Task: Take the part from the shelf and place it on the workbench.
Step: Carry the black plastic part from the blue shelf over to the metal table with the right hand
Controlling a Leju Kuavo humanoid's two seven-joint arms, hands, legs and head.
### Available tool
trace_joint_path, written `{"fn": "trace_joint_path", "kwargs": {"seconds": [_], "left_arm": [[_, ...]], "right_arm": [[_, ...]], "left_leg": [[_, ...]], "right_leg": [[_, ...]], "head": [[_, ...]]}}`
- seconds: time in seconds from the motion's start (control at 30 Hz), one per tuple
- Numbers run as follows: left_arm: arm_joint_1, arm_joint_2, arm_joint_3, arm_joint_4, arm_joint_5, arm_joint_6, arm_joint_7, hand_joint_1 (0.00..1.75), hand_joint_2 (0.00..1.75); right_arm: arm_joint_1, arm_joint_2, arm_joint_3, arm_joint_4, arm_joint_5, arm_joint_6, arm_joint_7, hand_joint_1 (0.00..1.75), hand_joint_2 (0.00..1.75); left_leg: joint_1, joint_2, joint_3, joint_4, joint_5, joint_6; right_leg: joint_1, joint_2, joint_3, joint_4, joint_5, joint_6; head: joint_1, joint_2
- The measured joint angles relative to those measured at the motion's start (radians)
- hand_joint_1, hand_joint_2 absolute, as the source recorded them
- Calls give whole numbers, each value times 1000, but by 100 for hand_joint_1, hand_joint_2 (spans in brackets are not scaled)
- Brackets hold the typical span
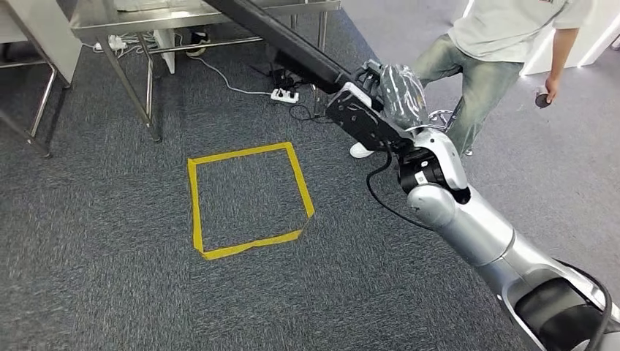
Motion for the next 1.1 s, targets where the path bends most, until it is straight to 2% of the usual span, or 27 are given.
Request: {"fn": "trace_joint_path", "kwargs": {"seconds": [0.03, 0.07, 0.1, 0.13, 0.2, 0.27, 0.33, 0.37, 0.4, 0.47, 0.5, 0.53, 0.57, 0.6, 0.67, 0.7, 0.73, 0.77, 0.83, 0.9, 0.93, 1.0, 1.03, 1.07, 1.1], "left_arm": [[0, 0, 0, 0, 1, -1, 0, 0, 175], [0, 0, 0, 0, 1, -1, 0, 0, 175], [0, 0, 0, 0, 2, -2, 0, 0, 175], [0, 0, 0, 0, 2, -2, 0, 0, 175], [-1, 2, 0, 0, 4, -1, 0, 0, 175], [-3, 4, 0, 0, 5, -1, 0, 0, 175], [-2, 6, 0, 0, 7, -1, 1, 0, 175], [0, 7, 0, 0, 7, -1, 2, 0, 175], [0, 8, 0, 0, 8, -1, 2, 0, 175], [-2, 11, 0, 0, 9, -3, 3, 0, 175], [-3, 12, 0, 0, 11, -6, 3, 0, 175], [-3, 12, 0, 0, 14, -11, 3, 0, 175], [-3, 11, 0, 0, 17, -17, 2, 0, 175], [-3, 11, 0, 0, 20, -26, 1, 0, 175], [-3, 13, 0, 0, 27, -50, -2, 0, 175], [-3, 15, 0, 0, 30, -61, -4, 0, 175], [-4, 17, 0, 0, 33, -71, -5, 0, 175], [-4, 18, 0, 0, 35, -79, -6, 0, 175], [-4, 20, 1, 0, 39, -87, -6, 0, 175], [-3, 22, 1, 0, 39, -90, -6, 0, 175], [-4, 22, 1, 0, 40, -91, -6, 0, 175], [-5, 22, 1, 0, 39, -92, -6, 0, 175], [-5, 21, 1, 0, 39, -92, -6, 0, 175], [-4, 21, 1, 0, 38, -93, -6, 0, 175], [-4, 21, 1, 0, 38, -93, -6, 0, 175]], "right_arm": [[7, -3, -6, 0, -5, -4, 0, 175, 175], [16, -6, -11, -1, -10, -8, 0, 175, 175], [24, -9, -16, -1, -17, -11, -2, 175, 175], [30, -11, -22, -3, -27, -14, -5, 175, 175], [38, -14, -32, -8, -54, -24, -15, 175, 175], [44, -16, -41, -14, -83, -36, -25, 175, 175], [52, -18, -48, -19, -104, -43, -29, 175, 175], [54, -19, -50, -22, -111, -44, -30, 175, 175], [56, -19, -53, -25, -118, -45, -30, 175, 175], [59, -21, -57, -32, -130, -48, -29, 175, 175], [61, -22, -60, -36, -135, -53, -28, 175, 175], [66, -22, -62, -38, -138, -61, -25, 175, 175], [72, -23, -64, -39, -140, -71, -21, 175, 175], [78, -23, -67, -39, -141, -83, -16, 175, 175], [86, -23, -76, -40, -140, -106, -9, 175, 175], [87, -23, -80, -41, -138, -116, -7, 175, 175], [87, -23, -84, -42, -135, -123, -6, 175, 175], [87, -24, -86, -43, -130, -126, -4, 175, 175], [89, -24, -87, -46, -120, -126, 2, 175, 175], [90, -27, -88, -50, -114, -123, 6, 175, 175], [90, -28, -90, -51, -112, -122, 7, 175, 175], [91, -29, -93, -51, -109, -120, 9, 175, 175], [93, -29, -94, -51, -107, -117, 11, 175, 175], [95, -29, -94, -51, -105, -114, 14, 175, 175], [96, -29, -94, -51, -101, -111, 17, 175, 175]], "left_leg": [[0, -13, 0, 1, 0, 0], [1, -26, 0, 4, -1, -1], [1, -39, 0, 7, -3, -2], [2, -52, 0, 11, -5, -5], [2, -76, -5, 21, -10, -13], [5, -96, -16, 25, -10, -22], [9, -106, -22, 24, -8, -33], [8, -93, -26, 30, -13, -39], [6, -69, -37, 54, -28, -44], [5, -12, -87, 159, -81, -53], [7, 2, -120, 226, -109, -56], [8, 7, -147, 277, -124, -57], [8, 9, -158, 297, -122, -57], [8, 10, -150, 278, -101, -54], [4, 14, -87, 151, -39, -42], [1, 17, -54, 87, -17, -35], [-3, 20, -31, 44, -7, -30], [-6, 22, -21, 23, -6, -26], [-6, 20, -16, 15, -3, -21], [0, 19, -8, 1, 3, -13], [4, 19, -4, -5, 6, -9], [4, 18, -4, -6, 7, -4], [4, 17, -4, -5, 6, -3], [5, 16, -4, -3, 5, -4], [6, 15, -4, -1, 3, -5]], "right_leg": [[-2, 5, -24, 44, -8, 2], [-3, 7, -33, 54, 4, 3], [-6, 10, -24, 23, 34, 4], [-9, 18, 1, -38, 74, 4], [-17, 59, 54, -156, 120, 2], [-18, 80, 73, -196, 120, -3], [-17, 61, 76, -202, 123, -14], [-18, 53, 79, -205, 124, -20], [-18, 46, 82, -209, 125, -27], [-17, 32, 85, -212, 124, -35], [-15, 25, 85, -211, 123, -38], [-14, 18, 85, -211, 123, -39], [-12, 12, 85, -211, 122, -40], [-10, 7, 86, -211, 121, -40], [-6, 0, 88, -210, 120, -40], [-4, -3, 87, -210, 120, -38], [-2, -5, 86, -210, 120, -35], [-2, -6, 86, -210, 120, -31], [-2, -8, 87, -213, 119, -21], [-2, -4, 79, -192, 101, -11], [-2, -1, 61, -153, 77, -6], [-6, 5, 4, -31, 17, 1], [-8, 6, -27, 30, -4, 4], [-11, 7, -44, 61, -6, 7], [-14, 7, -44, 55, 11, 10]], "head": [[1, 0], [1, 0], [1, 0], [1, 0], [0, 0], [-3, 0], [-3, 0], [-4, 0], [-6, 0], [-11, 0], [-13, 0], [-13, 0], [-13, 0], [-13, 0], [-12, 0], [-12, 0], [-12, 0], [-12, 0], [-11, 0], [-9, 0], [-8, 0], [-6, 0], [-6, 0], [-6, 0], [-6, 0]]}}
